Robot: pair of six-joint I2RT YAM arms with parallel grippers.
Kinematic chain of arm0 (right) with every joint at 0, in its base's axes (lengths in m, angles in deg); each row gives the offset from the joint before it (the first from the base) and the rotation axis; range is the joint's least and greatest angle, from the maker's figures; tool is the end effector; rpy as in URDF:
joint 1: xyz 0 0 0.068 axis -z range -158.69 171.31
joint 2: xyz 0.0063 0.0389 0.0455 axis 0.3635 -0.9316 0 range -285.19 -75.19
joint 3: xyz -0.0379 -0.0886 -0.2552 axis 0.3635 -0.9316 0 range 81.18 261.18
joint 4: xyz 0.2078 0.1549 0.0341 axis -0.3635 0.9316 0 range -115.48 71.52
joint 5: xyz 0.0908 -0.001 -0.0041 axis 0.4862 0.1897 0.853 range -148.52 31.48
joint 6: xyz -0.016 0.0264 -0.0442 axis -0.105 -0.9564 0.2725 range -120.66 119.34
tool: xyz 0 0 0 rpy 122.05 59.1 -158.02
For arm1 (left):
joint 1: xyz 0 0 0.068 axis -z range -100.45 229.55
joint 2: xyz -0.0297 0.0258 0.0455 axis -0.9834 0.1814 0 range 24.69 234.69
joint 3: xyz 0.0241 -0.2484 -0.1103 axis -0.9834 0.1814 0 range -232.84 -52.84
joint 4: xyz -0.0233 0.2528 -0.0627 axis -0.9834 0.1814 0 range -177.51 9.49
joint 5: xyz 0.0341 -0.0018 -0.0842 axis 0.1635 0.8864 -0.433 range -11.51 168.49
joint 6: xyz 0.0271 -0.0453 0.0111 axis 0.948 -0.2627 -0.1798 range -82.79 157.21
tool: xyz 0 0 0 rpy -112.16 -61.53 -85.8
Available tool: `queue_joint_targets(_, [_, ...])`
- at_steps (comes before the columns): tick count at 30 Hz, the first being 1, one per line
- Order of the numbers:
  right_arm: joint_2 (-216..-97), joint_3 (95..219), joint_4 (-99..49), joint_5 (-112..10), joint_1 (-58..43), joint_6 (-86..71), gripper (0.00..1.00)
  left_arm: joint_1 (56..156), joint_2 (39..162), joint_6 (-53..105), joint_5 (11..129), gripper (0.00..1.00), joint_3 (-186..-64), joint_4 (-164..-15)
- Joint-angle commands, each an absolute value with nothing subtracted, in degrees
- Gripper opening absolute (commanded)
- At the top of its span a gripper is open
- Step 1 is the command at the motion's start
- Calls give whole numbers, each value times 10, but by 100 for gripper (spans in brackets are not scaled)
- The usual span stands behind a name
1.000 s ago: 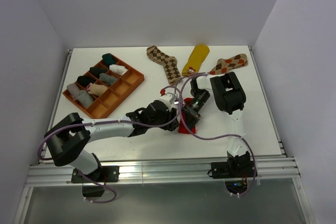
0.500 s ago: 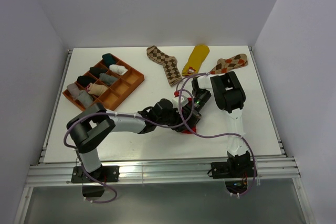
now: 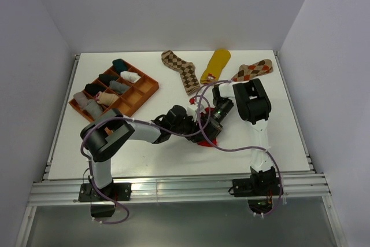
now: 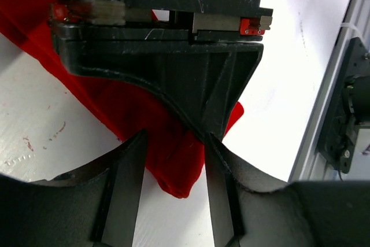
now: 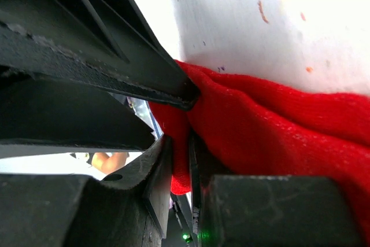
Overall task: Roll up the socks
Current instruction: Roll the sock at the center of the board.
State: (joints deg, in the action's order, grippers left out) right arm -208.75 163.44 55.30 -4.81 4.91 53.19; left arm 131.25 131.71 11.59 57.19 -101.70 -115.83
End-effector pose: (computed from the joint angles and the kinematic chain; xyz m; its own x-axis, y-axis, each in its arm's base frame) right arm 0.3164 0.1231 0.0806 -0.7035 -0.7053 -0.0878 -0.3680 0.2557 0.8940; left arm 0.2195 -0.2987 0.1361 -0.6787 0.2094 -0.7039 0.7019 0.4666 -0.5381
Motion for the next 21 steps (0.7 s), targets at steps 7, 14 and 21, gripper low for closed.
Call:
queue_joint_targets(7, [-2104,1643,548,-65,73,532,19,1295,1341,100,499,48,-1014,-1205])
queue_joint_targets(14, [-2108,1644,553,-60,78,530,18,1295,1360,97,497,45,-1026,-1192])
queue_joint_targets(21, [-2079,1624,501,-90,82,491,20,1297,1373,91,534,20,-1058,-1128])
